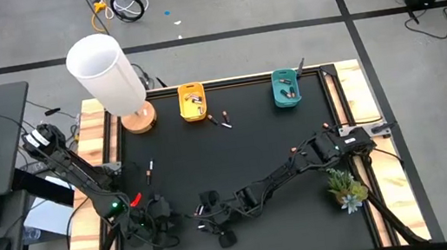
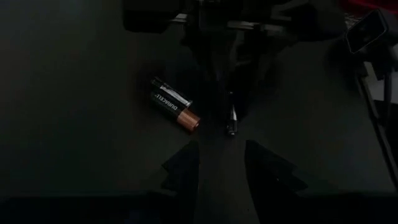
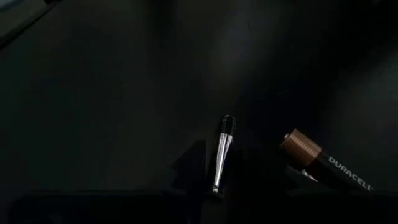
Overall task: Sort batteries
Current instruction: Put the silver battery into the yellow bin, then put the black battery into the blue bin
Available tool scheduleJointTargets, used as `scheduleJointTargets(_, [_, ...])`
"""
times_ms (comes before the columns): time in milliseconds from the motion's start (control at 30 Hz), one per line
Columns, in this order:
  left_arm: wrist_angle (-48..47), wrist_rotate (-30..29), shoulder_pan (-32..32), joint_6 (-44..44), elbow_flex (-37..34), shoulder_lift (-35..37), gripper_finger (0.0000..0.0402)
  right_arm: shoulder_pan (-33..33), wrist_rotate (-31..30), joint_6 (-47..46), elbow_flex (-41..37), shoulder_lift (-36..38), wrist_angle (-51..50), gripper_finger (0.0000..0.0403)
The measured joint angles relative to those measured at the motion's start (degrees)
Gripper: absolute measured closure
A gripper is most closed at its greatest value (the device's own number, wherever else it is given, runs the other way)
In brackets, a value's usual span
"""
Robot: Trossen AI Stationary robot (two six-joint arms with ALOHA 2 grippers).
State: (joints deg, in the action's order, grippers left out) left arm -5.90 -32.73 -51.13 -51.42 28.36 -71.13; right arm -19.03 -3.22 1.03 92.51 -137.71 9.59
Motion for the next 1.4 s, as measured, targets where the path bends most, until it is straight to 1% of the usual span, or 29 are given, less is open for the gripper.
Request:
scheduleJointTargets(200, [0.36,0.24,0.0,0.06,0.0,0.0,0.027,0.04,-1.03,-2.42,0.17,0.08,-2.25,0.0316])
scheduleJointTargets(400, [0.33,0.24,0.0,0.13,0.0,0.0,0.027,-0.07,-3.01,-3.6,0.33,0.56,-7.33,0.0381])
scheduleJointTargets(700, [0.31,0.41,0.02,-1.16,0.0,0.0,0.027,0.04,-3.17,-5.41,0.0,2.13,-9.56,0.0381])
scheduleJointTargets(967, [0.27,0.42,0.02,-1.33,0.0,0.0,0.027,0.15,-3.37,-5.41,-0.24,5.84,-18.36,0.0382])
scheduleJointTargets(1000, [0.27,0.42,0.02,-1.33,0.0,0.0,0.027,0.15,-3.37,-5.41,-0.26,6.26,-19.13,0.0384])
scheduleJointTargets(1067, [0.26,0.42,0.02,-1.33,0.0,0.0,0.027,0.15,-3.45,-5.4,-0.06,7.19,-19.55,0.0402])
scheduleJointTargets(1100, [0.25,0.42,0.02,-1.33,0.0,0.0,0.027,0.15,-3.47,-5.41,-0.09,7.5,-20.35,0.0401])
scheduleJointTargets(1400, [0.25,0.42,0.02,-1.36,0.0,0.0,0.027,0.62,-4.06,-6.53,-0.2,7.43,-22.81,0.0401])
